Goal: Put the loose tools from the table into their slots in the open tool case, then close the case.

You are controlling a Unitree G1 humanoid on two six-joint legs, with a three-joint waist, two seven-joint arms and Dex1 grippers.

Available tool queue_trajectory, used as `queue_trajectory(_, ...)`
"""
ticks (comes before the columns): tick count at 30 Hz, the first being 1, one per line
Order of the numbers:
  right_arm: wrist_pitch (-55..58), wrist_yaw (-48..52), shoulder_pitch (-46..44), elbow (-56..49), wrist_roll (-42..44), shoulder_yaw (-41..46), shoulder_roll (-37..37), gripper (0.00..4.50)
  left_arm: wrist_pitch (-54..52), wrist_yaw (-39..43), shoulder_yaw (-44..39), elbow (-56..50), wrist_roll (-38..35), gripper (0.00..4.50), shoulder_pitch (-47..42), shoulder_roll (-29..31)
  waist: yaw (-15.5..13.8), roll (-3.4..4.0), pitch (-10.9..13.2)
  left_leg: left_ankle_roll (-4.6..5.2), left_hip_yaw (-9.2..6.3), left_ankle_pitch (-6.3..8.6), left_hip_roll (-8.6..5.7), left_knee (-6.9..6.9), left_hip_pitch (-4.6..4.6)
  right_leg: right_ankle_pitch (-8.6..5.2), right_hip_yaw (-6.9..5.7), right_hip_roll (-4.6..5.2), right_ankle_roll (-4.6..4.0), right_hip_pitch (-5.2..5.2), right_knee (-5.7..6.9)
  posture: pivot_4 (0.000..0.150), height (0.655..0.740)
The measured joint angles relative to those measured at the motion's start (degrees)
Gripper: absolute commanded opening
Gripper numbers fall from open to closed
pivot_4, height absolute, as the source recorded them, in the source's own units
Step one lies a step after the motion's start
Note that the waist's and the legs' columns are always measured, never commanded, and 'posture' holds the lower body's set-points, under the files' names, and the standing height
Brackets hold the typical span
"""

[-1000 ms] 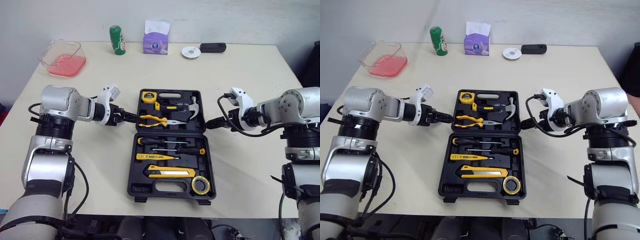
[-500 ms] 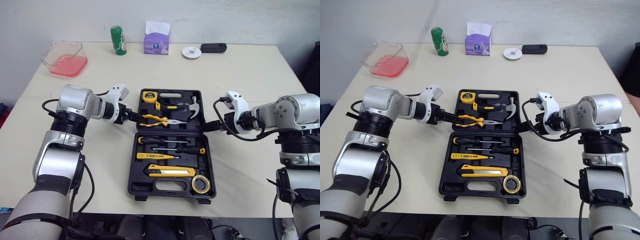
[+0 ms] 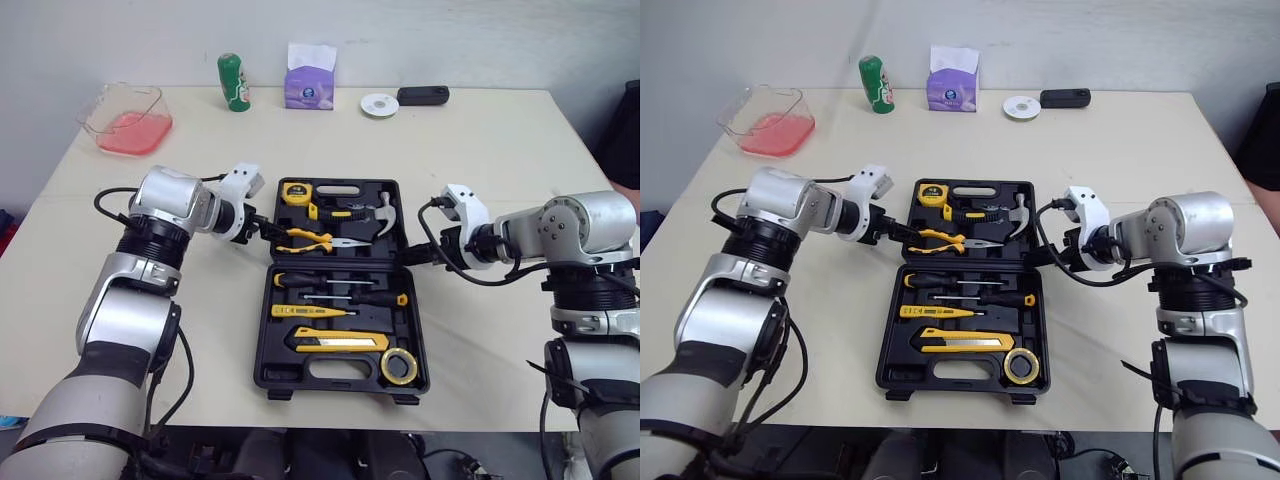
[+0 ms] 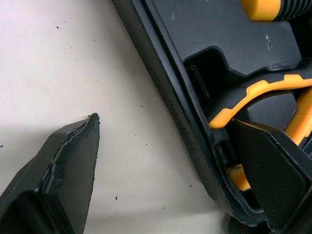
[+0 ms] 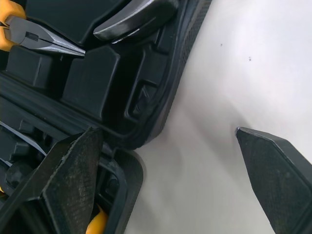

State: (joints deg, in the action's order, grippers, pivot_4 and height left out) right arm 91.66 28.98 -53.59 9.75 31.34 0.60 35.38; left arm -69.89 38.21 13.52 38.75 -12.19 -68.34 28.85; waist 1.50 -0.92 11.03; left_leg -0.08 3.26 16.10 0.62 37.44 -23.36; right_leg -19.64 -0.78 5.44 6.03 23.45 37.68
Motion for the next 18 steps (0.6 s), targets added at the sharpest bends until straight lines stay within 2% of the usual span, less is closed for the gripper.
queue_trajectory(18, -3.01, -1.67, -0.76, -0.13, -3.27, -1.05, -1.43, 4.47, -0.62, -0.81, -0.25, -4.14, 3.19, 4.50, 1.64, -1.80, -0.03, -0.02, -0.02, 0.01, 0.09, 0.00, 0.00, 0.13, 0.05, 0.00, 0.12, 0.03, 0.00, 0.01, 0.16, 0.150, 0.7400)
